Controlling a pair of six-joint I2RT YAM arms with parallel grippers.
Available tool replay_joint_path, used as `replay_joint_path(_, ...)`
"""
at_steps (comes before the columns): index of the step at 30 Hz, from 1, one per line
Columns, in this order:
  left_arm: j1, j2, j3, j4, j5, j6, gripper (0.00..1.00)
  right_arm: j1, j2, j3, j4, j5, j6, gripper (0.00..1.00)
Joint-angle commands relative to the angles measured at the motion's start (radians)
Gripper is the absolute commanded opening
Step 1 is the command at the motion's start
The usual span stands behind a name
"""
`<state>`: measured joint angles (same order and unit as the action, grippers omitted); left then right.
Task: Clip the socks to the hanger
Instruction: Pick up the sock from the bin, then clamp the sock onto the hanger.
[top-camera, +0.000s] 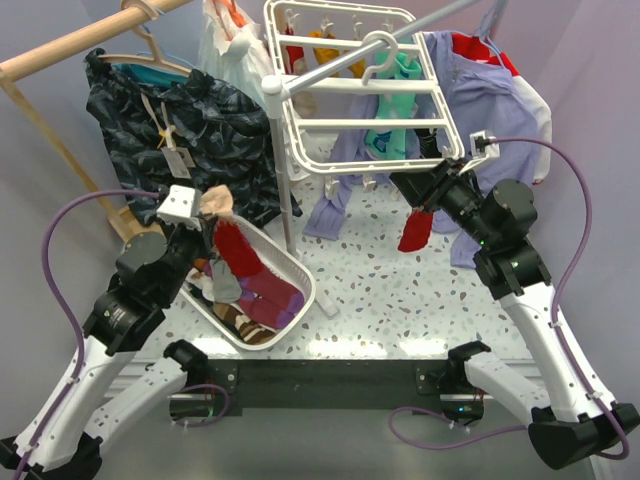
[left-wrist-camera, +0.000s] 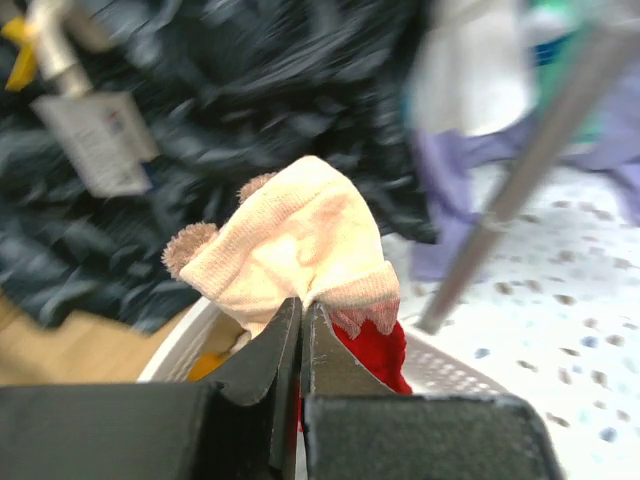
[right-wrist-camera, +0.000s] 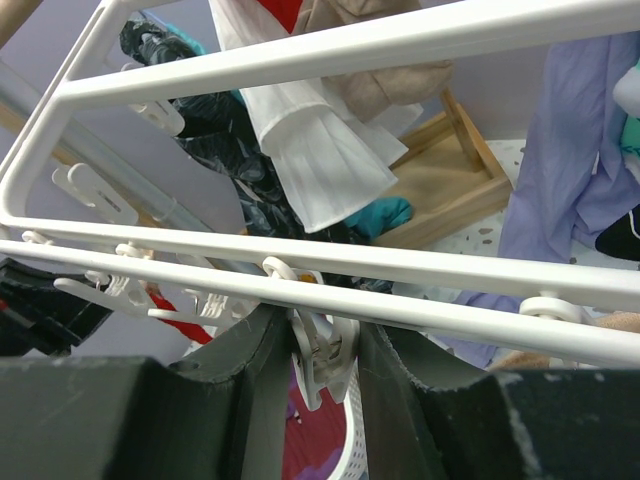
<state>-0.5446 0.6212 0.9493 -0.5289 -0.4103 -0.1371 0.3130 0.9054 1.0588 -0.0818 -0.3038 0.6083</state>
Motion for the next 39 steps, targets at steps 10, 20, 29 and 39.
replay_joint_path(10,-0.012,0.048,-0.069,0.424,0.743,0.071,0.00,-0.002,0.018,0.061,-0.033,-0.008,-0.005,0.08)
replay_joint_path(20,-0.357,0.178,-0.119,0.637,0.532,0.258,0.00,0.000,0.043,0.082,-0.036,-0.027,0.013,0.08)
replay_joint_path(29,-0.520,0.385,-0.138,0.933,0.332,0.511,0.00,-0.002,0.055,0.113,-0.055,-0.066,-0.001,0.08)
replay_joint_path(39,-0.522,0.547,-0.069,1.046,0.352,0.587,0.00,0.001,0.070,0.116,-0.027,-0.162,-0.038,0.09)
